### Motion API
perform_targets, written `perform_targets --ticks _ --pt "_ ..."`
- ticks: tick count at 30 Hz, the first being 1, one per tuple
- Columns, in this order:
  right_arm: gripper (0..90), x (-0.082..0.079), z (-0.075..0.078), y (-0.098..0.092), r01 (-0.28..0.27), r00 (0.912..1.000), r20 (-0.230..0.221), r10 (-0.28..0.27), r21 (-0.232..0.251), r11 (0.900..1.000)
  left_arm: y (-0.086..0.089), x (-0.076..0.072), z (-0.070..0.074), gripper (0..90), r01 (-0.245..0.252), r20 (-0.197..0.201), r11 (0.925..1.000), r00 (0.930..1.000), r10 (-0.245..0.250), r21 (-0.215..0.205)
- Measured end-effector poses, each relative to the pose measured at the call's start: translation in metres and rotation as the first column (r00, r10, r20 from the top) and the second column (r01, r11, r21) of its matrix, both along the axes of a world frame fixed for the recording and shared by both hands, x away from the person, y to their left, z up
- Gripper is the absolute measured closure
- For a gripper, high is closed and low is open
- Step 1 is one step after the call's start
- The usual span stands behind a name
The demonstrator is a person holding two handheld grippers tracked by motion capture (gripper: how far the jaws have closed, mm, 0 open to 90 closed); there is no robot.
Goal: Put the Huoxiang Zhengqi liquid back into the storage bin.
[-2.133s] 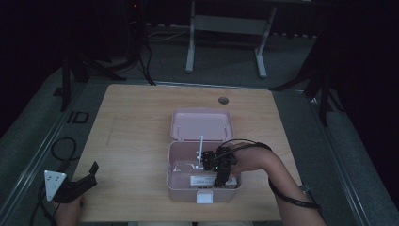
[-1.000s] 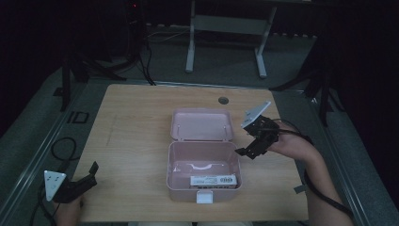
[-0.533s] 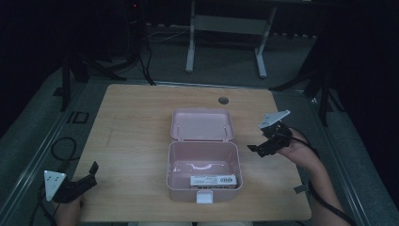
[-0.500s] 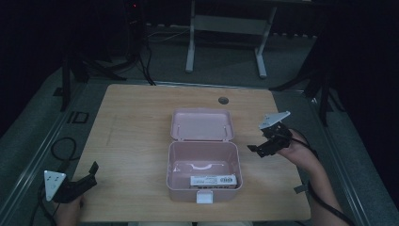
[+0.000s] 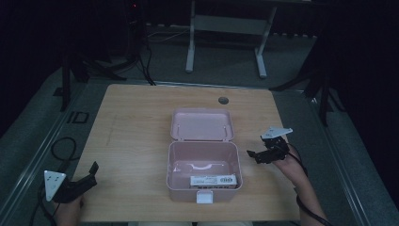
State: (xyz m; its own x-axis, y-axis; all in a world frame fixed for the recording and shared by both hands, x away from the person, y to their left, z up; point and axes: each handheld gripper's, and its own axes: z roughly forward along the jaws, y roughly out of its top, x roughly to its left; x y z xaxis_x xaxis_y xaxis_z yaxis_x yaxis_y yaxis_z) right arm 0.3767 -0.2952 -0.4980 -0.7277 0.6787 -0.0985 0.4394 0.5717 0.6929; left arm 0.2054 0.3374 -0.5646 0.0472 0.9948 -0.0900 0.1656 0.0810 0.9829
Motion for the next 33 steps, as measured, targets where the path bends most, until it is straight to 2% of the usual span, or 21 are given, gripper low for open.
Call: perform_targets --ticks 4,5,7,12,16,18,22,25,26,31,33 --pt "11.4 -0.003 -0.012 -0.005 0.035 0.9992 0.019 -0.036 0.02 0.999 0.0 0.0 0.0 1.1 -0.001 0.001 1.0 1.0 0.001 -0.001" --pt "11.4 -0.005 -0.018 -0.01 0.071 0.997 0.028 -0.072 0.046 0.996 0.0 0.0 0.0 1.1 -0.002 0.001 1.0 1.0 0.002 0.0" --pt "11.4 -0.006 -0.023 -0.013 0.087 0.9959 0.019 -0.089 0.08 0.993 0.0 0.0 0.0 1.1 0.0 -0.001 1.0 1.0 0.0 -0.001" --pt "11.4 -0.009 -0.032 -0.02 0.134 0.9896 0.04 -0.138 0.103 0.986 0.0 0.0 0.0 1.1 -0.002 0.0 1.0 1.0 0.002 0.0" --pt "11.4 -0.012 -0.039 -0.029 0.192 0.9777 0.059 -0.201 0.133 0.972 0.0 0.0 0.0 1.1 -0.001 -0.001 1.0 1.0 0.001 0.001" --pt "11.4 -0.013 -0.041 -0.033 0.224 0.9692 0.072 -0.236 0.143 0.964 0.0 0.0 0.0 1.1 -0.001 0.0 1.0 1.0 0.001 0.001" --pt "11.4 -0.014 -0.046 -0.04 0.27 0.9566 0.063 -0.285 0.175 0.947 0.0 0.0 0.0 1.1 -0.002 0.0 1.0 1.0 0.002 0.001" --pt "12.1 -0.015 -0.05 -0.046 0.297 0.949 0.039 -0.313 0.219 0.929 0.0 0.0 0.0 1.1 0.0 0.0 1.0 1.0 0.0 0.001" --pt "12.4 -0.015 -0.05 -0.047 0.3 0.9479 0.038 -0.316 0.227 0.926 0.0 0.0 0.0 1.2 0.0 0.0 1.0 1.0 0.0 0.0" --pt "12.5 -0.018 -0.049 -0.054 0.325 0.9345 0.051 -0.352 0.283 0.902 0.0 0.0 0.0 1.1 -0.001 0.0 1.0 1.0 0.001 0.001" --pt "12.8 -0.018 -0.049 -0.057 0.33 0.9317 0.052 -0.359 0.294 0.897 0.0 0.0 0.0 1.2 0.0 0.0 1.0 1.0 0.0 0.0"
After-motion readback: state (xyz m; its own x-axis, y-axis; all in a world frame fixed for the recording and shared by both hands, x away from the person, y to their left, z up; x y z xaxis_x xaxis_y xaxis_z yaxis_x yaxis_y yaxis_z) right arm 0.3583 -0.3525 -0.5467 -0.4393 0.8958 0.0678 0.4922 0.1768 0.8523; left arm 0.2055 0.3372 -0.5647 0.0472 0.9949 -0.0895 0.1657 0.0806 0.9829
